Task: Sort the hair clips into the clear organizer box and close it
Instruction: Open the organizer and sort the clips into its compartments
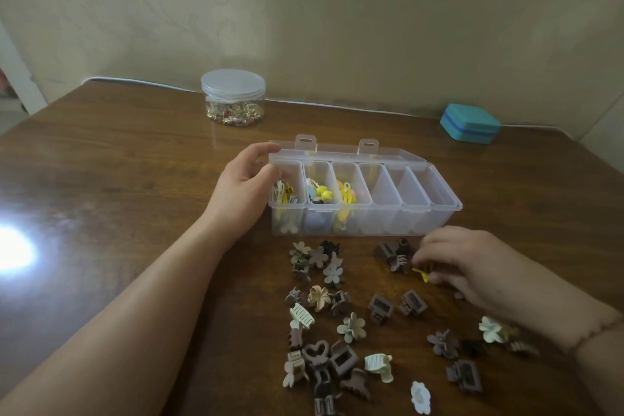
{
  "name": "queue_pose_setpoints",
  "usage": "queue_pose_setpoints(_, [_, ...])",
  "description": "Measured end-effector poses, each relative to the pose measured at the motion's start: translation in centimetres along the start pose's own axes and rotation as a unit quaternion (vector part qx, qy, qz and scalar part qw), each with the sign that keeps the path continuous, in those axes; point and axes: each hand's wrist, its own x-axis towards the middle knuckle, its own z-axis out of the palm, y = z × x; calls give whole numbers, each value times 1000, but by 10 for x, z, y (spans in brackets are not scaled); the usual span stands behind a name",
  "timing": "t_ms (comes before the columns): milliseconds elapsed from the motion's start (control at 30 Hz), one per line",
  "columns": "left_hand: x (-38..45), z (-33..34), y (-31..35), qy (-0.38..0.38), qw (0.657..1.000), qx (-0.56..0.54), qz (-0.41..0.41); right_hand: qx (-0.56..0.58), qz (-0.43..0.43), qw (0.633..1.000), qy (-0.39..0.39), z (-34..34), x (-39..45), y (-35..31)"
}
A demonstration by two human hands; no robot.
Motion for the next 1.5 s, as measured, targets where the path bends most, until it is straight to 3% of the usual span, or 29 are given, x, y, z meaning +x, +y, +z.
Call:
queue_pose_setpoints(233, [-1, 0, 1, -3, 1000, -5, -1, 95, 27, 995, -27, -3, 2, 3])
queue_pose_setpoints(333, [-1, 0, 1, -5, 1000, -5, -3, 23, -6, 1000, -18, -10, 0, 2])
queue_pose_setpoints(567, [-1, -1, -1, -6, 1000, 0, 2, 140, -103, 963, 206, -54, 46, -55])
queue_pose_setpoints(733, [-1, -2, -2, 4, 1000, 12, 14, 149, -86, 968, 186, -48, 107, -81])
queue_pose_setpoints(867, [-1, -3, -1, -2, 1000, 9, 8, 151, -83, 955, 240, -55, 91, -68])
queue_pose_setpoints(1000, [-1, -3, -1, -10, 1000, 0, 3, 181, -134, 955, 194, -60, 43, -45])
queue_pose_setpoints(1100, [-3, -3, -3, -20, 1000, 5, 0, 183, -118, 967, 134, -52, 26, -24])
queue_pose_setpoints(1267, [-2, -1, -2, -15, 1000, 4, 5, 22, -63, 997, 43, -36, 20, -11])
queue_pose_setpoints(1500, [-1, 0, -4, -5, 1000, 6, 3, -24, -86, 995, 49, -20, 30, -33])
